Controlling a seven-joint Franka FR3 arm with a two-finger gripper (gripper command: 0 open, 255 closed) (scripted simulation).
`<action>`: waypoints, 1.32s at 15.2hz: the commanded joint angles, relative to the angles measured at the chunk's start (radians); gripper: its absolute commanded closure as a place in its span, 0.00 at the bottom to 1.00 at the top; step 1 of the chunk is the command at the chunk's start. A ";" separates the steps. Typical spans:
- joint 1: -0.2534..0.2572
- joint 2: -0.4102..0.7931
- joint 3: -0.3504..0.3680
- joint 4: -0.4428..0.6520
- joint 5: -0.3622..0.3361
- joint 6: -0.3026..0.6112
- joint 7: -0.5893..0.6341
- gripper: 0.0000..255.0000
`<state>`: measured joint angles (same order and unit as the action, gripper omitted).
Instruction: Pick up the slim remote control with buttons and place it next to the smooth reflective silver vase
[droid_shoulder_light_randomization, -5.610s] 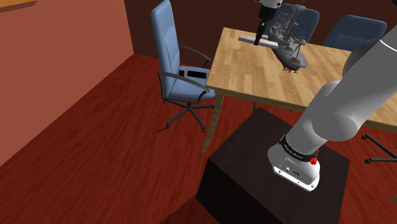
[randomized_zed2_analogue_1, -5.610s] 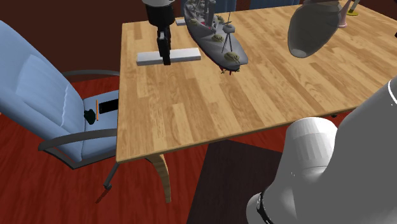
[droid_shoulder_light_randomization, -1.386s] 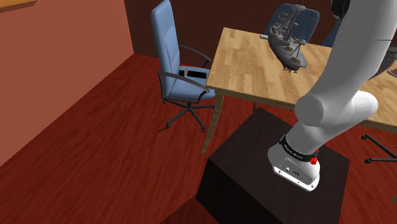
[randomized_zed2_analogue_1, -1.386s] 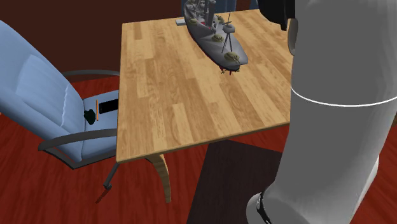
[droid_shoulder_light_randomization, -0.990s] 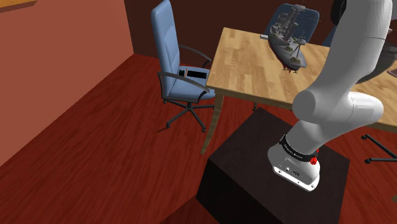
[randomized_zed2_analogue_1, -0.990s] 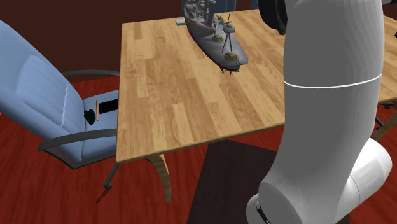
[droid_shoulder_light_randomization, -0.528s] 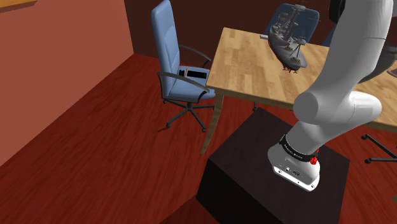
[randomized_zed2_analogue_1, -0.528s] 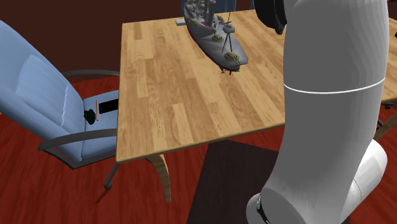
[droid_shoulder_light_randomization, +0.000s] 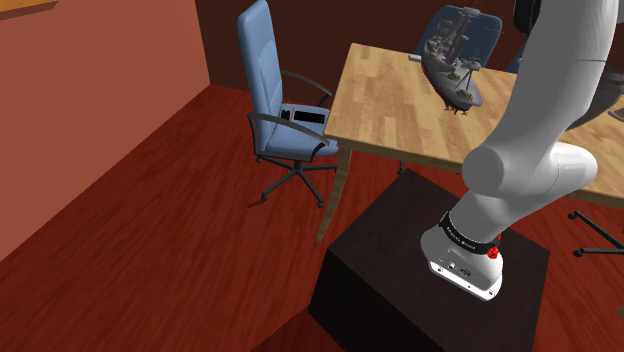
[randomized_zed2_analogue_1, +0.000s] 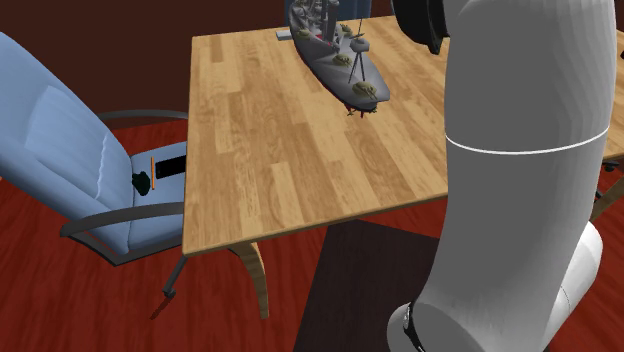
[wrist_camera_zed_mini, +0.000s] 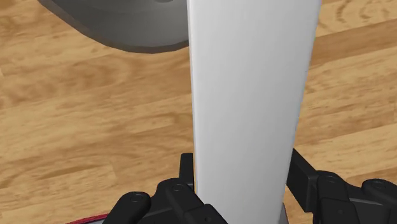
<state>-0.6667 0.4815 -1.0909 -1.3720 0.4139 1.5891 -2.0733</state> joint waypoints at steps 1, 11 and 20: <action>0.012 -0.001 -0.002 -0.033 -0.001 0.028 -0.001 1.00; 0.048 0.006 0.003 -0.171 0.011 0.159 -0.018 1.00; 0.055 0.032 0.023 -0.265 0.041 0.264 -0.039 1.00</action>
<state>-0.6153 0.5117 -1.0697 -1.6228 0.4522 1.8388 -2.1110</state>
